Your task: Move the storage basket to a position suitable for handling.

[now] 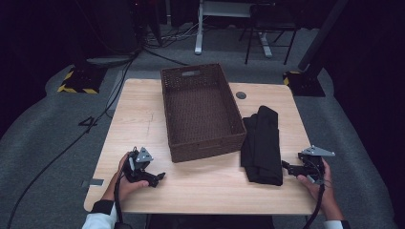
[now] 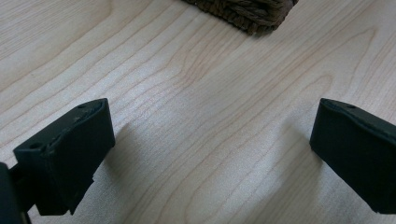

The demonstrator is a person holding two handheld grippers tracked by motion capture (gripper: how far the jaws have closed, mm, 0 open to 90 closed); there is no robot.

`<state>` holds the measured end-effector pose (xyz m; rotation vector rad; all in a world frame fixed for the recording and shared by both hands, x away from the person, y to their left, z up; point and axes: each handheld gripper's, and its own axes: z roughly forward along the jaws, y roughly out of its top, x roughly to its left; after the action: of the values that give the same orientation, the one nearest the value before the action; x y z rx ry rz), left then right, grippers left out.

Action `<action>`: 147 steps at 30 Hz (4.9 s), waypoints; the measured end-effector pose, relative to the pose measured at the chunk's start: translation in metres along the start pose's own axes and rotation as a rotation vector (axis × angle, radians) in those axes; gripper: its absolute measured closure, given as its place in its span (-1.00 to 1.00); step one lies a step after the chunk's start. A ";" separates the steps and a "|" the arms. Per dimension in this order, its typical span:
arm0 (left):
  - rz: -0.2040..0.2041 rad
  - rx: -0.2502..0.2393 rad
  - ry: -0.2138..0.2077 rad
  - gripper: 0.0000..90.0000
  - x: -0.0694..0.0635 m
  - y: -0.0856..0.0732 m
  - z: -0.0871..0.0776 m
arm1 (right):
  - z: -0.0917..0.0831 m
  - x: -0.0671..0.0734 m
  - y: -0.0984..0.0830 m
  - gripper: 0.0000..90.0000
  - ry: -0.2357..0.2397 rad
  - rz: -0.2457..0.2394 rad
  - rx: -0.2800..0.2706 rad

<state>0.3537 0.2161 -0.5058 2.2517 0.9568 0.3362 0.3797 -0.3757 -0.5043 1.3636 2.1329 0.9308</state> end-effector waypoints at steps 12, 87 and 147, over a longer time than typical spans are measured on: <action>-0.011 -0.007 0.016 -0.94 -0.003 -0.001 -0.002 | 0.000 0.000 0.000 -0.66 0.005 -0.005 0.002; 0.200 -0.272 -0.063 0.41 -0.077 0.143 0.024 | 0.010 0.069 0.029 -0.64 0.216 -0.203 0.030; 0.412 -0.215 -0.366 -0.14 -0.214 0.158 0.061 | -0.031 0.038 0.019 -0.40 0.058 -0.081 -0.059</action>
<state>0.3180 -0.0468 -0.4425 2.1942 0.2530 0.1816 0.3543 -0.3450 -0.4692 1.2266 2.1684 1.0046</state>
